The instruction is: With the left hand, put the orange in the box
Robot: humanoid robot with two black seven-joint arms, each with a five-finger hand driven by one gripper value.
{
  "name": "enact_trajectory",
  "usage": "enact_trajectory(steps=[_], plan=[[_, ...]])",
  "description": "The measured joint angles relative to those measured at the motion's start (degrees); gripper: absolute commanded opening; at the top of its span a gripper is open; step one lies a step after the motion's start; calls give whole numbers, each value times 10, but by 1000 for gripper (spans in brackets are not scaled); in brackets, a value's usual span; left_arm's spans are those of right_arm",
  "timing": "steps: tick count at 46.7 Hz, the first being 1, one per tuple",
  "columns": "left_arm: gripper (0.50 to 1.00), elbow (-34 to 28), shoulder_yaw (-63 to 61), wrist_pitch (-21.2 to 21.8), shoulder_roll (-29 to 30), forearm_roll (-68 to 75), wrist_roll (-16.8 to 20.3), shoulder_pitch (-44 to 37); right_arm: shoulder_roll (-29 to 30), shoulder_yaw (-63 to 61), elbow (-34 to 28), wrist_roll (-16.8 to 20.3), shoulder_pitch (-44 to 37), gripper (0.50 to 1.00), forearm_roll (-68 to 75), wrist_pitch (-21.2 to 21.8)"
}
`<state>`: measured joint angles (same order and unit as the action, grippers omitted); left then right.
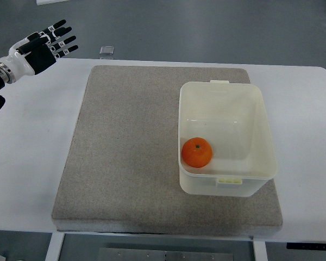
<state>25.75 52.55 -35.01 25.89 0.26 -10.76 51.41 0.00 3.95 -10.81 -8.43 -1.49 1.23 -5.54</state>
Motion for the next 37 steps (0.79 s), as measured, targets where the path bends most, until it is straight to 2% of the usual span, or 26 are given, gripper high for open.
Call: enact_trajectory(steps=[37], plan=[[994, 4, 2, 0, -10, -2, 0, -5, 0, -1, -3, 0, 0, 932, 0, 5]])
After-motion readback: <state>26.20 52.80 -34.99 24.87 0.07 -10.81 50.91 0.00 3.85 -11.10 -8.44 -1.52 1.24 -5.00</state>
